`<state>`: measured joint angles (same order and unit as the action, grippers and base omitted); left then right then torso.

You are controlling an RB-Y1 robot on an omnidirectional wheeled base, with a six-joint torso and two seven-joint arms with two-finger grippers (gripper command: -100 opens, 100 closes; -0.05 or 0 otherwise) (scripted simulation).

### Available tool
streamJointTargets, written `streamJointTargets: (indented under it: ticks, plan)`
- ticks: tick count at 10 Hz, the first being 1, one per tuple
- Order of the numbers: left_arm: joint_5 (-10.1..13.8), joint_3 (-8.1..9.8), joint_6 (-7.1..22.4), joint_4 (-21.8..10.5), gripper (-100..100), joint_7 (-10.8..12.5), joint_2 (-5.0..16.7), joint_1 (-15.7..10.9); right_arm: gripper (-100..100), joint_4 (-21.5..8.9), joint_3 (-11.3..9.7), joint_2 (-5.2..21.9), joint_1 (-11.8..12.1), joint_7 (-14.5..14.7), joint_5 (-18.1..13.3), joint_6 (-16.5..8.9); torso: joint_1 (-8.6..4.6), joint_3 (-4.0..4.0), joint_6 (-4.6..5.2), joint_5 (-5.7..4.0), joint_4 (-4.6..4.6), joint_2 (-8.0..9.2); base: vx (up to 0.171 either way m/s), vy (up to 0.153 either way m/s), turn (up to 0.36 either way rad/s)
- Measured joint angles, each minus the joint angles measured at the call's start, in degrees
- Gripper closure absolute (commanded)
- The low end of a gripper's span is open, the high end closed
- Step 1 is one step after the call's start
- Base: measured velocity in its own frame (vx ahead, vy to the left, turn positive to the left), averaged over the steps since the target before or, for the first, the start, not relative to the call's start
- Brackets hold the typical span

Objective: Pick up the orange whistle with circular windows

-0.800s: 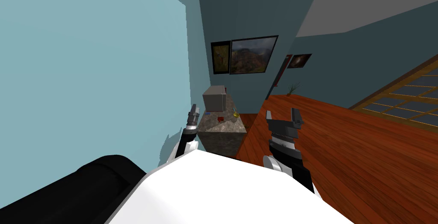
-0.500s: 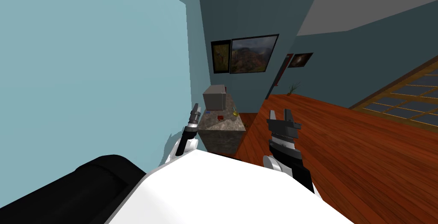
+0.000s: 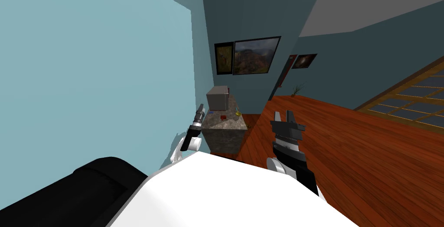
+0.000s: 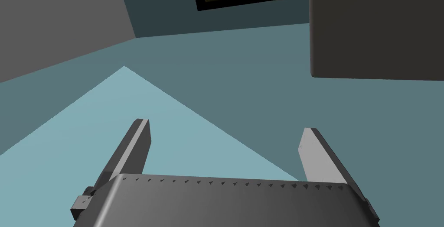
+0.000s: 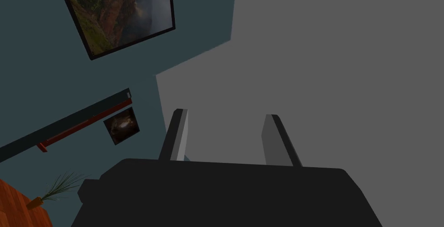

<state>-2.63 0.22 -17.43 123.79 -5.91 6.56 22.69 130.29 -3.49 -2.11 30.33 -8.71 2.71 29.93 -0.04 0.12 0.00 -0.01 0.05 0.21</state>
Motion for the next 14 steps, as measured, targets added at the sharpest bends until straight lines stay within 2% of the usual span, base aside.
streamJointTargets:
  ticks: [3,4,9,12,14]
  plan:
    - [0.7,0.23,3.8,-1.3,-100,0.0,0.7,-2.4,0,0.0,0.0,0.0,0.0,0.0,0.0,0.0,-0.09,-0.01,0.00,-0.02,0.00,-0.02,-0.060,-0.037,0.020]
    - [1.1,0.51,5.2,-2.2,-100,0.1,1.0,-4.0,0,0.0,0.0,0.0,0.0,0.0,0.0,0.0,-0.09,0.01,0.00,-0.02,0.00,0.02,-0.065,-0.026,0.010]
    - [2.5,1.15,13.2,-4.8,-100,0.2,1.9,-8.8,0,0.0,0.0,0.0,0.0,0.0,0.0,0.0,-0.06,0.01,-0.01,-0.02,0.01,0.01,-0.064,-0.031,0.026]
    - [3.5,1.64,18.3,-7.5,-100,0.2,2.0,-13.3,0,0.0,0.0,0.0,0.0,0.0,0.0,0.0,-0.13,-0.03,0.00,-0.03,-0.01,-0.05,-0.046,-0.038,0.020]
    - [4.3,2.04,21.8,-8.7,-100,0.5,2.3,-15.3,0,0.0,0.0,0.0,0.0,0.0,0.0,0.0,-0.11,-0.04,-0.01,-0.03,-0.01,-0.07,-0.042,-0.036,0.034]
